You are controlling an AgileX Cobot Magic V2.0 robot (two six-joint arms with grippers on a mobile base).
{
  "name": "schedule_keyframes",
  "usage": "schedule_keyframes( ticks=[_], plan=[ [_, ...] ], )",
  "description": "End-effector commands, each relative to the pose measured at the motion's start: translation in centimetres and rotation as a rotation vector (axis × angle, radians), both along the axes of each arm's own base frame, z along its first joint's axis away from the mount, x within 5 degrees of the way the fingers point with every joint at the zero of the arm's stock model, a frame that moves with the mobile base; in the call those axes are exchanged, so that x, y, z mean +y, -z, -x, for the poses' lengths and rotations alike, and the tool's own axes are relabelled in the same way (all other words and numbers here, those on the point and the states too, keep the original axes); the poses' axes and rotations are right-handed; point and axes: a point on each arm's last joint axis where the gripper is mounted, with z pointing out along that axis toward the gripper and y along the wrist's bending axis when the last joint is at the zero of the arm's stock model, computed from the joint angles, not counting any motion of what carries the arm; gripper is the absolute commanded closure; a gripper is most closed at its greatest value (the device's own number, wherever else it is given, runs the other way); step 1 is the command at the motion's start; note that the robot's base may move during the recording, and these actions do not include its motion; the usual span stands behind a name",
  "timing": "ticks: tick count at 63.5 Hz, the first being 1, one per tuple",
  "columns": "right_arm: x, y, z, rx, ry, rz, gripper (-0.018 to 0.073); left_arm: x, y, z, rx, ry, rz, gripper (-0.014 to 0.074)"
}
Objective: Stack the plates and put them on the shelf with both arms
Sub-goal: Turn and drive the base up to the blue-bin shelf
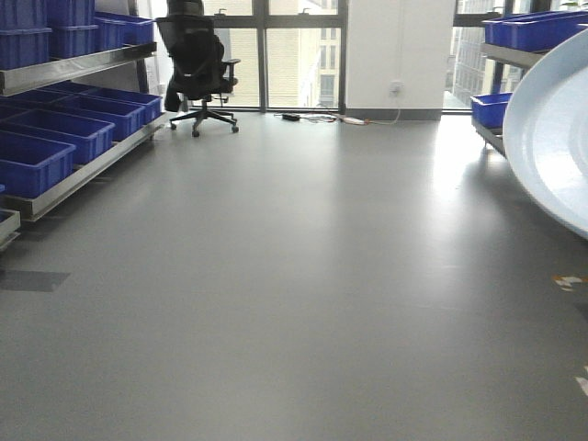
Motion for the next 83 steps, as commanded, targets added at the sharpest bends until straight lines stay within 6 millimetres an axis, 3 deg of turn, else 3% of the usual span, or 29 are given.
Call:
schedule_keyframes(
  ticks=[1, 83],
  plan=[
    [0.02, -1.83, -0.37, -0.125, -0.009, 0.018, 0.0502, -0.11, -1.36, -0.62, -0.093, -0.004, 0.027, 0.051],
    [0.02, -1.82, -0.37, -0.124, -0.009, 0.018, 0.0502, -0.14, -1.42, -0.73, -0.105, -0.002, 0.03, 0.051]
  ],
)
